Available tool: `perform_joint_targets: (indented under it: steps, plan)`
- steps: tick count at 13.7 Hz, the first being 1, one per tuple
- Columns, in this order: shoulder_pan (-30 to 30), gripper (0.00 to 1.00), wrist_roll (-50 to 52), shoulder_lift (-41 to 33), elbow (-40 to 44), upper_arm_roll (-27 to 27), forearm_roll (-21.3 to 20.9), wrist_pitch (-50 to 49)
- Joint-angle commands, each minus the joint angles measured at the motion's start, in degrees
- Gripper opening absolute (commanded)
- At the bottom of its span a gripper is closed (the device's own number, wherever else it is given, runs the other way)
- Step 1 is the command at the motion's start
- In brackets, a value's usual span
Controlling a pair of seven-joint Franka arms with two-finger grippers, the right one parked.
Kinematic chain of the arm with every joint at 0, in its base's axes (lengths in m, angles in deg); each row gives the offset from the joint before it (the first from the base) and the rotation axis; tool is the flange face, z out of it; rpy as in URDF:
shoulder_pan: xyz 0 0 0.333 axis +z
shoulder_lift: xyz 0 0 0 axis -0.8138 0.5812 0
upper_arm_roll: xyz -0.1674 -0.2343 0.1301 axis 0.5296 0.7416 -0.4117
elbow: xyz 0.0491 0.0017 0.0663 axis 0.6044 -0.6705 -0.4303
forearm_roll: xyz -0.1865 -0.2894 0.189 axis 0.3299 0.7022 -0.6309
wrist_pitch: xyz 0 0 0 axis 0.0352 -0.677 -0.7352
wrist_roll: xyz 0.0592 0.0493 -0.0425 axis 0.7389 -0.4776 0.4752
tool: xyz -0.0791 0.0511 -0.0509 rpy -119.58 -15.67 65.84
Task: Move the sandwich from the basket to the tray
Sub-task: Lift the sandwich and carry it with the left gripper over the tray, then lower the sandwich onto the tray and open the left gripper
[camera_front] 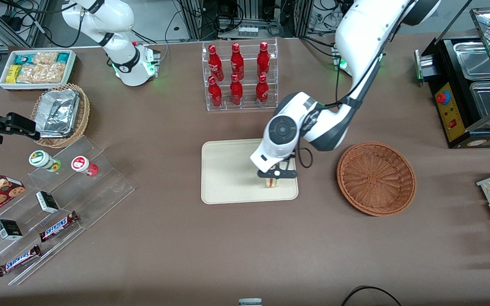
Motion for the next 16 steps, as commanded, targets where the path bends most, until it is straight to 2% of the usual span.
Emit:
perform_joint_targets:
  steps: [1,6,16]
  plan:
    - [-2.1,0.0,1.1,2.1,3.7,-0.8,-0.2,-2.4]
    - [-5.7,0.0,6.5,6.8,8.6,-1.0,-1.2,-2.2]
    - [-7.1,0.0,11.8,10.0,10.5,-1.1,-1.5,-0.6]
